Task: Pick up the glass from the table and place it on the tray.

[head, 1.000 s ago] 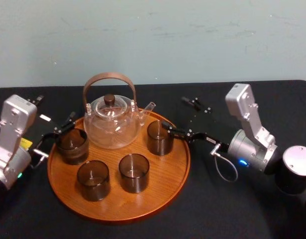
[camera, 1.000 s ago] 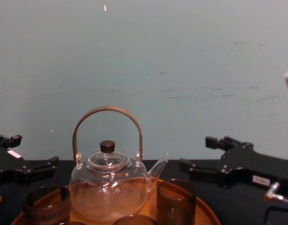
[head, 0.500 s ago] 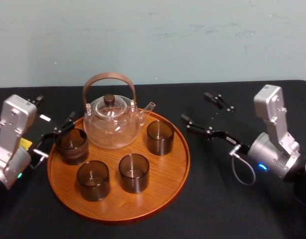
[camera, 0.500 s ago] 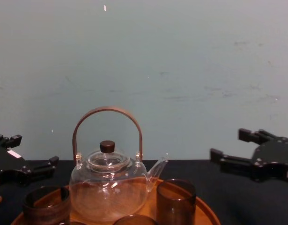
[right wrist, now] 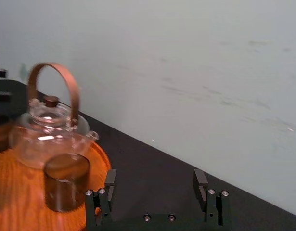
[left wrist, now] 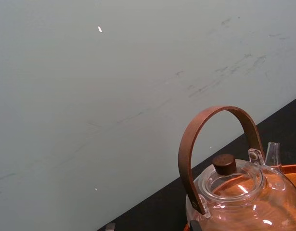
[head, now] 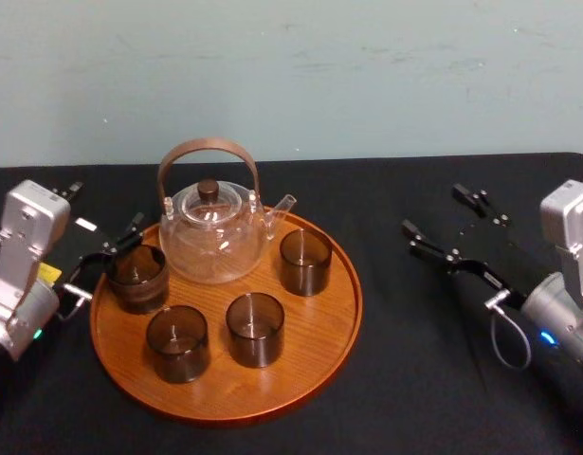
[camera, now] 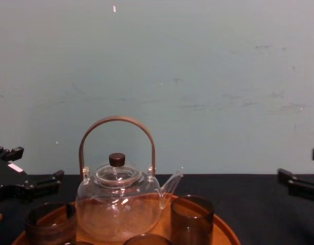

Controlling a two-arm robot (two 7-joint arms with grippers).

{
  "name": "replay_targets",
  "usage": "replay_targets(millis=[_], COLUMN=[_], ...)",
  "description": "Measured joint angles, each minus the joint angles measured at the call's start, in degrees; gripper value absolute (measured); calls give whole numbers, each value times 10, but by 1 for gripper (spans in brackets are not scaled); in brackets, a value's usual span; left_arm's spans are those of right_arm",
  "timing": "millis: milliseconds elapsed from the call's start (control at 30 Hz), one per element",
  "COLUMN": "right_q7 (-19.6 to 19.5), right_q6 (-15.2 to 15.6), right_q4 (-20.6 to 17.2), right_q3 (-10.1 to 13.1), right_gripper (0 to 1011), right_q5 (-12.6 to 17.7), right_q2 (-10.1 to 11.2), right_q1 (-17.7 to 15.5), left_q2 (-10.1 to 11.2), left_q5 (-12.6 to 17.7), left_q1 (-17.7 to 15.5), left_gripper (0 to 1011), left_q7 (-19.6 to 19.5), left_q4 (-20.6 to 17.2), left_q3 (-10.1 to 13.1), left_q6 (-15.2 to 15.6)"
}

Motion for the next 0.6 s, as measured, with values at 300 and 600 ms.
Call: replay_targets(millis=[300,600], right_q7=[-23,-20], right_q6=[5,5], right_q4=[-4,-4], right_q3=[16,14], right_gripper=[1002,1002], right_q5=[-17,-15], right_q2=[-1,-1], right_q1=[-19,-17], left_q2=[0,0], left_q5=[0,0], left_q1=[0,0], left_gripper=[1002,1001], left_q7=[0,0], left_q4=[0,0], left_q3=[0,0], left_q6=[0,0])
